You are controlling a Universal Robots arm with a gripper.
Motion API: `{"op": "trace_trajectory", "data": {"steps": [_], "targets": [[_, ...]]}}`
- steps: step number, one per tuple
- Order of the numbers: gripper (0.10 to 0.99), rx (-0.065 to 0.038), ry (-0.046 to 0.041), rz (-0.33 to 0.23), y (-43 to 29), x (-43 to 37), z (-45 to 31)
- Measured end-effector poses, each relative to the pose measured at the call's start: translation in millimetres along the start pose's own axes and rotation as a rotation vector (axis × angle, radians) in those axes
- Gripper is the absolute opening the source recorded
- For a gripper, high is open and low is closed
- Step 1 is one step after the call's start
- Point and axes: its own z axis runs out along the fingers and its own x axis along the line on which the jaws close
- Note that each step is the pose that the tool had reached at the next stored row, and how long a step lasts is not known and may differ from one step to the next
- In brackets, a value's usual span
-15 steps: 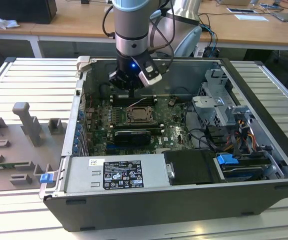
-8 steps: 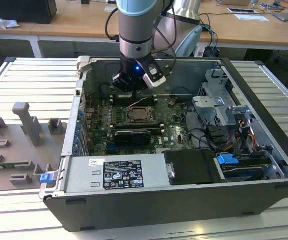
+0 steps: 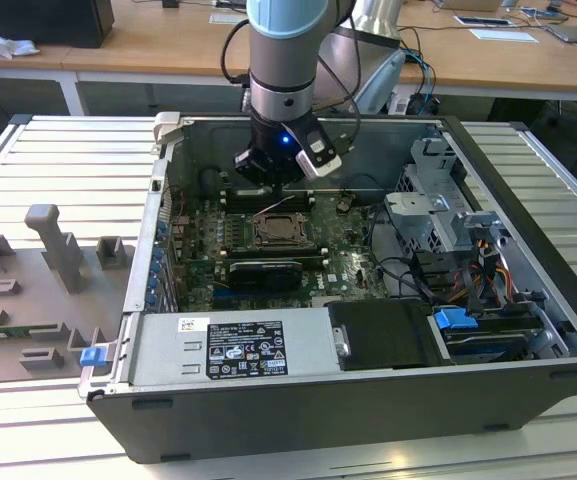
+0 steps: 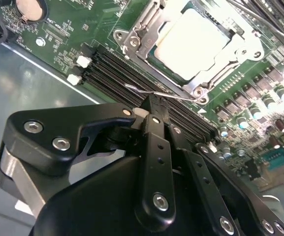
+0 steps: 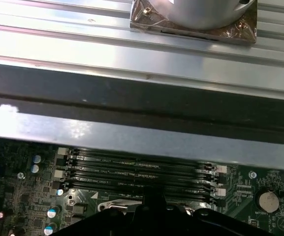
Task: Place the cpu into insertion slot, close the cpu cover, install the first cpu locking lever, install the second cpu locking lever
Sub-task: 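Install the first cpu locking lever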
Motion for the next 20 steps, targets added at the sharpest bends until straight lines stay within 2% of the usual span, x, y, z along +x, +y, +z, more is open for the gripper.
{"op": "trace_trajectory", "data": {"steps": [8,20], "targets": [[0.106,0.0,-0.0002,0.002,-1.4,-6.4,4.0],[0.106,0.0,-0.0011,0.006,-1.9,-9.5,5.2]]}}
